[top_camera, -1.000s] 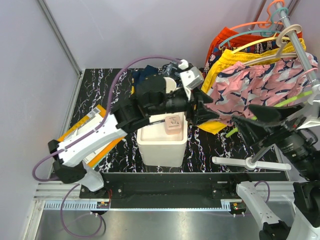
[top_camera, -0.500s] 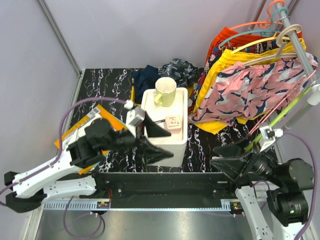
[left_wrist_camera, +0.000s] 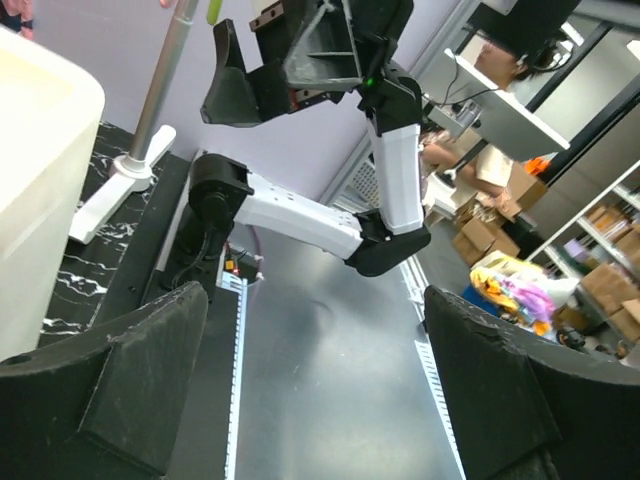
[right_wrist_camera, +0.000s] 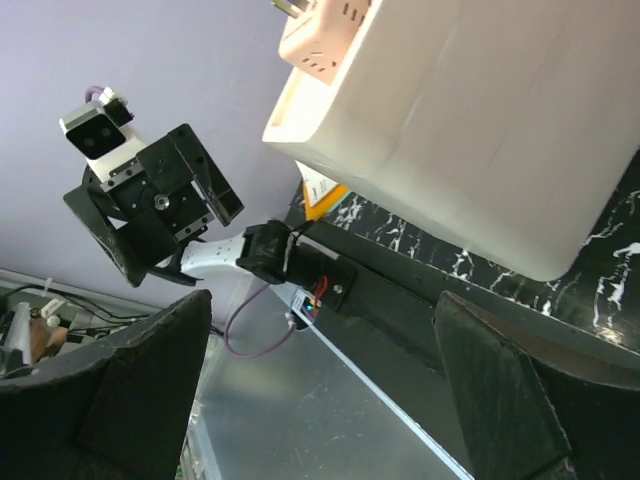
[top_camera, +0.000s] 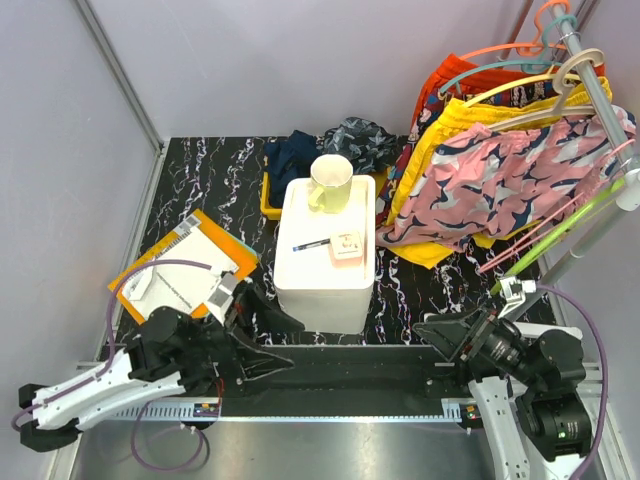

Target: Remove the shorts from the hanger

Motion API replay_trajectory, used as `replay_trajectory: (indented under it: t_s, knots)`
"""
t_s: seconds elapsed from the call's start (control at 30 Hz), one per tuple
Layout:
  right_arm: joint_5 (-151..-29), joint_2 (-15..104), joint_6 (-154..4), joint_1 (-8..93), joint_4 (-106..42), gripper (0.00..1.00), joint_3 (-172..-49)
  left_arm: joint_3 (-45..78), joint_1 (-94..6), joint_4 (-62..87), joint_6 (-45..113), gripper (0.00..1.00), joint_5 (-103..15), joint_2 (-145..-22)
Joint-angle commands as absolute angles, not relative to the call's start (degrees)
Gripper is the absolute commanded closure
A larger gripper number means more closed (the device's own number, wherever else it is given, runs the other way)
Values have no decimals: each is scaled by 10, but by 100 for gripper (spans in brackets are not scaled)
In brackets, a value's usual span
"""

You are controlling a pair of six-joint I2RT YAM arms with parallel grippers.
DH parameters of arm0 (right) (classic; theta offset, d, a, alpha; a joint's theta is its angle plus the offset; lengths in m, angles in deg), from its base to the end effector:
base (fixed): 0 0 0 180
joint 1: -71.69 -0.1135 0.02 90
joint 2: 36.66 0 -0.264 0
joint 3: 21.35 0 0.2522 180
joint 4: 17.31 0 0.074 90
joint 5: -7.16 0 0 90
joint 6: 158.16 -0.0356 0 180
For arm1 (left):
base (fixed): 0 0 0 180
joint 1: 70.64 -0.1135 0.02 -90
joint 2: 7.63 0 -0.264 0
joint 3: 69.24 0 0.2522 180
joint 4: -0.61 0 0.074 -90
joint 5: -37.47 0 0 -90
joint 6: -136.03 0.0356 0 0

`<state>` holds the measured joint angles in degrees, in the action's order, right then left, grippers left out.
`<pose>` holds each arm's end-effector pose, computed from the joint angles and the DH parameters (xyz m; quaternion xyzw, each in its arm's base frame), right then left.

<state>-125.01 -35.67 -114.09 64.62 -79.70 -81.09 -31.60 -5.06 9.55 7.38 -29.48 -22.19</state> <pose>-0.0158 0.0221 0.3273 -0.0058 0.7235 0.5197 0.4543 0.0287 -0.0968 0.3048 0.2935 0.5491 -0.6854 0.3777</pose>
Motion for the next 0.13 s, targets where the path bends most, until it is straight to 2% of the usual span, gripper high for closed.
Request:
replay_trajectory:
  t_s: [0.0, 0.1]
  knots:
    - [-1231, -360, -1095, 649, -823, 0, -799, -384, -48, 37, 30, 7, -307, -143]
    - [-1262, -360, -1095, 648, -792, 0, -777, -404, -48, 22, 16, 6, -309, -103]
